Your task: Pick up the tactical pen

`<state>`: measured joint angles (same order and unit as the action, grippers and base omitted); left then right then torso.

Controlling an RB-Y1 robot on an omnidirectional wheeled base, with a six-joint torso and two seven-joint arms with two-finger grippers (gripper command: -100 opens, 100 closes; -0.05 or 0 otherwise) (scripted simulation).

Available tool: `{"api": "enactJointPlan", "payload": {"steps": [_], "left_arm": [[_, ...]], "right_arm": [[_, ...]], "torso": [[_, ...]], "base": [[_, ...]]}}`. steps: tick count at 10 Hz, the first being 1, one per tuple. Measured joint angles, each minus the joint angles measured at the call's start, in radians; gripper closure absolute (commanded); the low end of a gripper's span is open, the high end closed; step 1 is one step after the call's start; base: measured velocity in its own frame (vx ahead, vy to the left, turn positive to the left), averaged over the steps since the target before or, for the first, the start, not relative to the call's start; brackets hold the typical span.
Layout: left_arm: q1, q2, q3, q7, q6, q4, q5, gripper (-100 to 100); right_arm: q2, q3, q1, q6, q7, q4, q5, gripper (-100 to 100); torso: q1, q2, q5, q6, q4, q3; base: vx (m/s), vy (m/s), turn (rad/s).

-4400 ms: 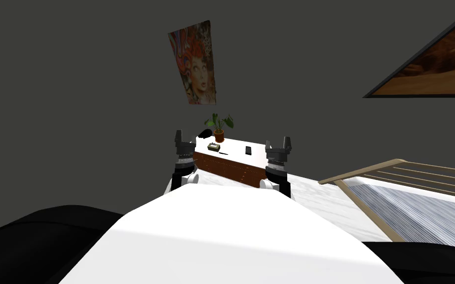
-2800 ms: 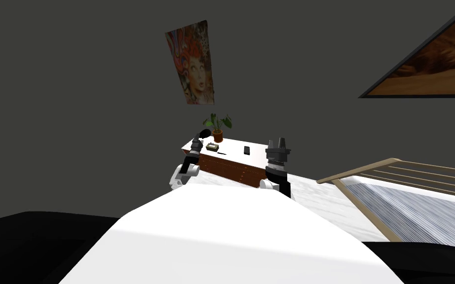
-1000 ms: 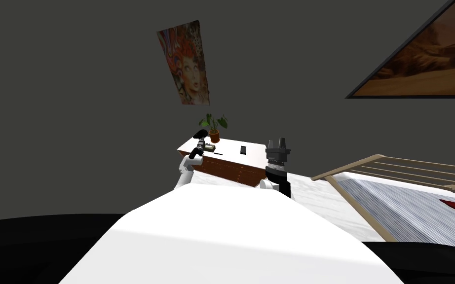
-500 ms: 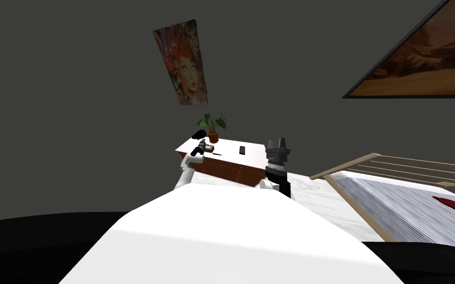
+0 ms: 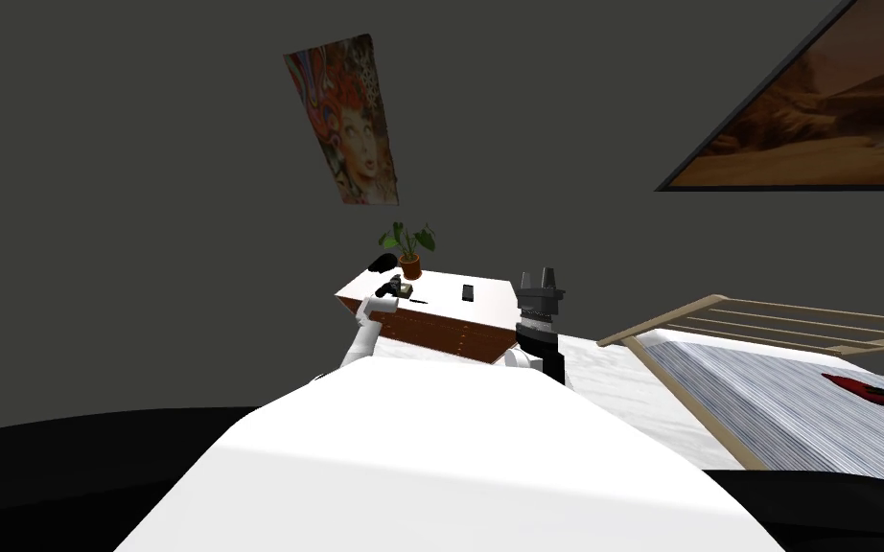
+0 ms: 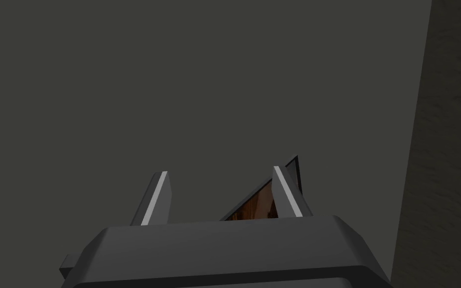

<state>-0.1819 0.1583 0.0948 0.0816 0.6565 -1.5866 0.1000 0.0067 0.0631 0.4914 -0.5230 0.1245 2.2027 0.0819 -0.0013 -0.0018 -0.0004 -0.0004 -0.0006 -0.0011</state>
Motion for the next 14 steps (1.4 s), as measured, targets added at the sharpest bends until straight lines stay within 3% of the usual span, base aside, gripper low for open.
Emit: {"api": "enactJointPlan", "payload": {"steps": [14], "left_arm": [[-0.148, -0.018, 0.015, -0.027, 0.384, 0.239, -0.006, -100]], "right_arm": [[0.000, 0.000, 0.000, 0.000, 0.000, 0.000, 0.000, 0]], "torso": [[0.002, -0.001, 0.000, 0.000, 0.000, -0.001]], "base": [[0.034, -0.003, -0.046]]}}
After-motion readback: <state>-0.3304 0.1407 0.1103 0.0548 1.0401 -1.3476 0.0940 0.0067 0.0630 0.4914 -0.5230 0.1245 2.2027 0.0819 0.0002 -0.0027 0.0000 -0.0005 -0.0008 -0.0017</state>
